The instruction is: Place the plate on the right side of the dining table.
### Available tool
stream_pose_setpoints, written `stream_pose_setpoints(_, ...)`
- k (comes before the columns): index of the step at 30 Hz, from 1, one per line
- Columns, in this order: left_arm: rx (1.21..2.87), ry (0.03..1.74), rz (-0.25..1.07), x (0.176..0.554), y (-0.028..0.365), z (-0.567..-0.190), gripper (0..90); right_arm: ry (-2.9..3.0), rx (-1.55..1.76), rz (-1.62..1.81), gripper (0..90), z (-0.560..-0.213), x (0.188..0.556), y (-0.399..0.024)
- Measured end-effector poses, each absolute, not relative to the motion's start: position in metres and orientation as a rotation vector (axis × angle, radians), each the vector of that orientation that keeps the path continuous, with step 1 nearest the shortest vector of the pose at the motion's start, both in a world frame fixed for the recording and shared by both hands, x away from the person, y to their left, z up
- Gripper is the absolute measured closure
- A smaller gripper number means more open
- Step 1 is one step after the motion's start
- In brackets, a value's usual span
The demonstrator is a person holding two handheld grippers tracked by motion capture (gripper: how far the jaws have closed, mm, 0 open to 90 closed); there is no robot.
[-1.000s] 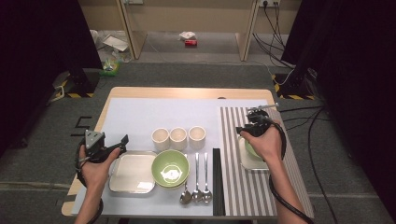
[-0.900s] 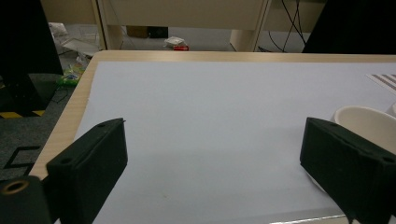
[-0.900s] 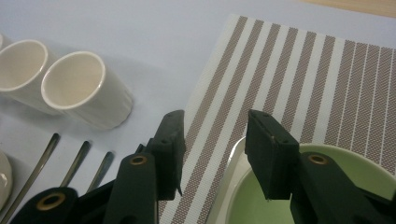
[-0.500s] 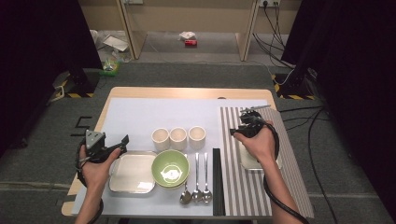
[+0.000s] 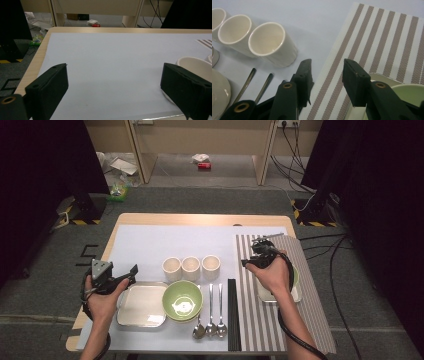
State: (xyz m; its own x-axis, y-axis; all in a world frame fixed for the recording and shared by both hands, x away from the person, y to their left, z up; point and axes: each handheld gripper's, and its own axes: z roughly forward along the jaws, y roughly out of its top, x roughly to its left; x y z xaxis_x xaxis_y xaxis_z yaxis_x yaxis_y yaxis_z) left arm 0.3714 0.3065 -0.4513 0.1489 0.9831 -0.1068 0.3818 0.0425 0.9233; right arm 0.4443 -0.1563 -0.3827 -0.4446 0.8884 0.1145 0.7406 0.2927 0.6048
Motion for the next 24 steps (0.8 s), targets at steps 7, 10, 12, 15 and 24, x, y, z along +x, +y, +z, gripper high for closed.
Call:
stream_pose_setpoints(7, 1.498, 1.385, 0.817, 0.371, 0.306, -0.451, 6.7, 2.339, 1.491, 0.873, 60.8, -0.386, 0.445, -0.149)
stream_pose_setpoints(10, 1.497, 1.384, 0.817, 0.371, 0.306, -0.450, 6.7, 2.352, 1.487, 0.872, 61.3, -0.388, 0.445, -0.146)
stream_pose_setpoints(12, 1.495, 1.385, 0.817, 0.371, 0.306, -0.450, 6.7, 2.355, 1.486, 0.870, 61.4, -0.388, 0.445, -0.144)
stream_pose_setpoints(15, 1.495, 1.384, 0.818, 0.371, 0.307, -0.451, 6.7, 2.363, 1.485, 0.870, 61.5, -0.390, 0.445, -0.142)
stream_pose_setpoints(24, 1.500, 1.383, 0.815, 0.371, 0.306, -0.451, 6.8, 2.381, 1.480, 0.872, 62.4, -0.392, 0.444, -0.135)
